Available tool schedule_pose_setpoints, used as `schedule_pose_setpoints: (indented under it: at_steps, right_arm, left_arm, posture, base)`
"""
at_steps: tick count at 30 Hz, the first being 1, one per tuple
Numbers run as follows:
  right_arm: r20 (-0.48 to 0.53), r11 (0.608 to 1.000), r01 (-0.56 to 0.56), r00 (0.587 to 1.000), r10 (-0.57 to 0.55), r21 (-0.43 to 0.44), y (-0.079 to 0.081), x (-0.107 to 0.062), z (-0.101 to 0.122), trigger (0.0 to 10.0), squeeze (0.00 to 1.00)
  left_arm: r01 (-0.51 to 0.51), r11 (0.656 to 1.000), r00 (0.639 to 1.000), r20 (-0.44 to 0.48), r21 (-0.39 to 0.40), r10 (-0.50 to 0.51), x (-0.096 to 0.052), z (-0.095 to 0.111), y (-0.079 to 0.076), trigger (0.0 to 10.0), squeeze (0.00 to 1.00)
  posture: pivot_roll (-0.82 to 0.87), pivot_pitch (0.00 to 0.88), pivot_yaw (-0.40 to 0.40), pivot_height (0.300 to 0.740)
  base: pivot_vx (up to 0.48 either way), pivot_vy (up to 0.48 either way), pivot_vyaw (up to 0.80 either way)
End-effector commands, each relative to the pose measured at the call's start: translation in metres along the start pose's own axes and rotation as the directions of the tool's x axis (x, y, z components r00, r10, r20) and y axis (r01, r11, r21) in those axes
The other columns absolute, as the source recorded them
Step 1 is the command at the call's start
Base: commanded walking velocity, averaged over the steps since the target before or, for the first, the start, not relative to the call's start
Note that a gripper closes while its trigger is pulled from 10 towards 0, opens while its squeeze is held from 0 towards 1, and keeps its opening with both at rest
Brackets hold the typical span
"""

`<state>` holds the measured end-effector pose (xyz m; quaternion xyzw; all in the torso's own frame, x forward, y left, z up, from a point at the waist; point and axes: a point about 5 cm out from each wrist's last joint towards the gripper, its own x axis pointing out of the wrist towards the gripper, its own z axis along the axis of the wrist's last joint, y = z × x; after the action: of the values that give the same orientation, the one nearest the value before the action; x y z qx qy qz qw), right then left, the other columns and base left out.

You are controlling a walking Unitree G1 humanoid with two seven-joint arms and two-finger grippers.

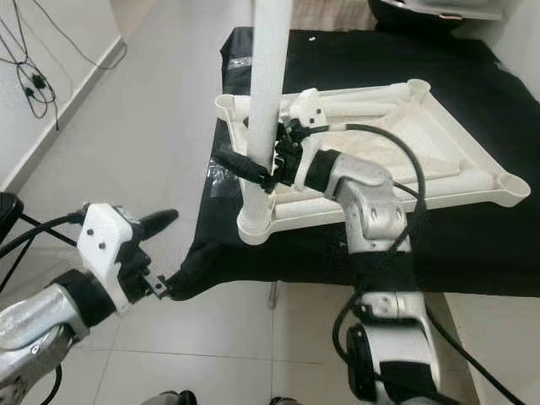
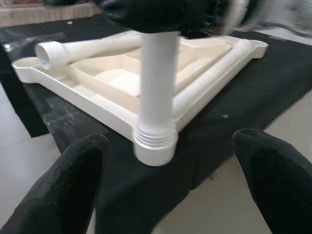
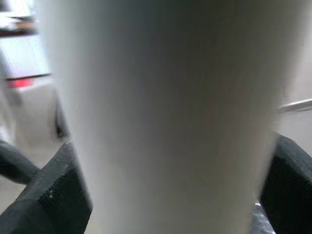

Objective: Building children table

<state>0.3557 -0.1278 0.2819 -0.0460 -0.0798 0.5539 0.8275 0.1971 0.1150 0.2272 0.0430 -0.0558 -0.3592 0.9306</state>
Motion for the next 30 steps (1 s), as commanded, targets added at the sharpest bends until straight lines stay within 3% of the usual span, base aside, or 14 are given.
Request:
schedule_pose_setpoints:
  at_steps: [1, 8, 16, 17, 18, 24, 30]
  right_arm:
    - [-0.012, 0.997, -0.074, 0.997, 0.075, 0.026, -0.004, 0.001, -0.005, 10.0, 0.0]
    - [-0.096, 0.995, -0.092, 0.991, 0.096, 0.047, -0.017, 0.011, -0.022, 10.0, 0.0]
    - [-0.157, 0.996, 0.047, 0.987, -0.035, 0.074, -0.027, 0.002, -0.047, 10.0, 0.0]
    - [-0.155, 0.994, 0.06, 0.987, -0.046, 0.086, -0.028, -0.002, -0.049, 4.4, 0.0]
    - [-0.15, 0.992, 0.07, 0.987, -0.054, 0.102, -0.029, -0.005, -0.05, 0.0, 0.0]
    - [-0.127, 0.988, 0.088, 0.989, -0.071, 0.127, -0.034, -0.021, -0.052, 0.0, 0.0]
    - [-0.07, 0.956, 0.255, 0.966, -0.247, 0.146, -0.038, -0.04, -0.063, 0.0, 0.0]
  left_arm:
    - [0.018, 1.0, 1.0, -0.01, -0.017, -0.019, -0.005, 0.001, -0.01, 10.0, 0.0]
    - [-0.045, 0.999, 0.999, 0.016, -0.009, 0.045, -0.015, 0.012, -0.017, 10.0, 0.0]
    - [-0.148, 0.989, 0.989, -0.004, -0.006, 0.148, -0.027, 0.004, -0.014, 10.0, 0.0]
    - [-0.16, 0.987, 0.987, -0.014, -0.001, 0.16, -0.029, 0.002, -0.013, 10.0, 0.0]
    - [-0.171, 0.985, 0.985, -0.018, -0.003, 0.171, -0.031, 0.001, -0.012, 10.0, 0.0]
    - [-0.179, 0.984, 0.984, -0.023, -0.003, 0.178, -0.027, 0.002, -0.012, 10.0, 0.0]
    - [-0.183, 0.983, 0.983, -0.023, -0.016, 0.183, -0.027, 0.002, -0.013, 10.0, 0.0]
  posture:
    - [0.21, 0.232, -0.054, 0.74]
    - [0.26, 0.241, -0.078, 0.74]
    - [0.3, 0.208, -0.097, 0.74]
    - [0.3, 0.206, -0.099, 0.74]
    - [0.3, 0.199, -0.103, 0.74]
    - [0.29, 0.191, -0.098, 0.74]
    - [0.25, 0.198, -0.1, 0.74]
  base:
    - [0.0, 0.0, 0.0]
    - [0.0, 0.0, 0.0]
    - [0.0, 0.0, 0.0]
    - [0.0, 0.0, 0.0]
    - [0.0, 0.0, 0.0]
    - [0.0, 0.0, 0.0]
    - [0.0, 0.0, 0.0]
